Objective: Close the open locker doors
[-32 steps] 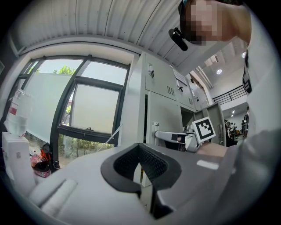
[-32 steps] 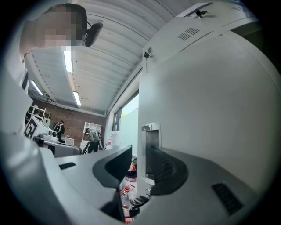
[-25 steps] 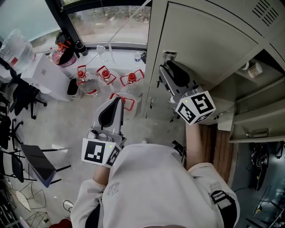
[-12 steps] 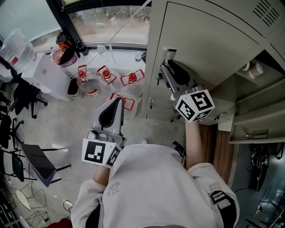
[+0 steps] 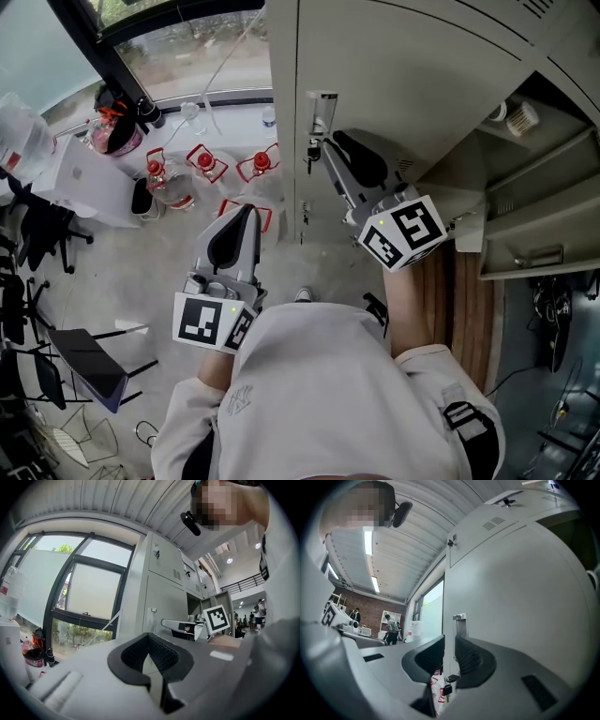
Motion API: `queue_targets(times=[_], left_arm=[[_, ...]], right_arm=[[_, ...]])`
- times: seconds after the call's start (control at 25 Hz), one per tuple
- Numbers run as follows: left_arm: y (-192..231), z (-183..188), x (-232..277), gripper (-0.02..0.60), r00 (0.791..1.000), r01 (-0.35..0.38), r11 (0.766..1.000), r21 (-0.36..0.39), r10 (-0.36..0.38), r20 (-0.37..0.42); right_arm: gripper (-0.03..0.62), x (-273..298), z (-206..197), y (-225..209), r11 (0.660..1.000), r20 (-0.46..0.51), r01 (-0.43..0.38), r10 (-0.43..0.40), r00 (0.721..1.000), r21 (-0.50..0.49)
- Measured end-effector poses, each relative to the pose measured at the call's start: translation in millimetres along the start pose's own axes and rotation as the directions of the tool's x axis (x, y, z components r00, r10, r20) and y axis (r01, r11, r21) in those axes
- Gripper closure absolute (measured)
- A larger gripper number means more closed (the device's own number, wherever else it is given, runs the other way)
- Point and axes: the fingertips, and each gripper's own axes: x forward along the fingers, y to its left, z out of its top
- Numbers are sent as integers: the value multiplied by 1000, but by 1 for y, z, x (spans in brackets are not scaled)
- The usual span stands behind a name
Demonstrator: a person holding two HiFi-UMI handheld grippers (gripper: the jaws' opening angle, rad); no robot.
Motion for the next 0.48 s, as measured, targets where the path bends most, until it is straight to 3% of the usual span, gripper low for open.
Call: queue_targets(times=[0.24,0.48], left_arm=[[-30,-14,22,574,995,99,995,-34,-100,-21],[-68,-26,47,574,980,194,979,-57,-196,-41]], right_arm=[[576,-46,16,2,998,33,64,-65,997,23],[583,-103,14,-16,981,34,184,-186,982,54]])
